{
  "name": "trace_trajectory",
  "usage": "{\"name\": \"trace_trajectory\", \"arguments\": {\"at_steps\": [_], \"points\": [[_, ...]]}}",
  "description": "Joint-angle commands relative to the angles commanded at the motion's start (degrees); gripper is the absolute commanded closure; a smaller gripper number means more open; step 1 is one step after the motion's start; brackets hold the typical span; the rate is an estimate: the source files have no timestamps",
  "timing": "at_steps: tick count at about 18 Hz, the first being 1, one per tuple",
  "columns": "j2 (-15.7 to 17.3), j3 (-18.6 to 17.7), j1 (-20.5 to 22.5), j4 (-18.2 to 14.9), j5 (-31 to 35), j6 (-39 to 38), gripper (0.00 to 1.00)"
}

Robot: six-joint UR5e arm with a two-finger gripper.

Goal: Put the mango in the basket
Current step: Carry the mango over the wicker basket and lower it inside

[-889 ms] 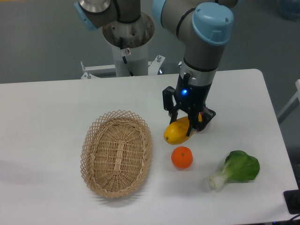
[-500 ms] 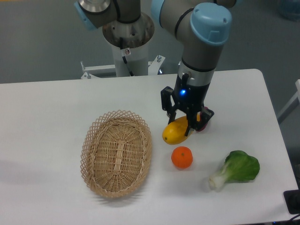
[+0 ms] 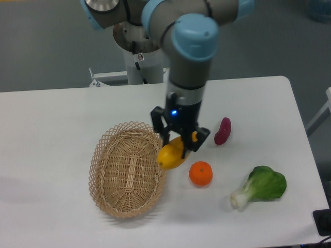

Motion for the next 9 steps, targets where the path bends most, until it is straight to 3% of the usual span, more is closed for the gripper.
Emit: {"name": "trace_trajectory", "arguments": {"at_steps": [6, 9], "points": [[-1.23, -7.21, -4.23, 4.76, 1.68, -2.21, 0.48], [-4.30, -7.92, -7.56, 5.81, 5.27, -2.82, 0.48]]}}
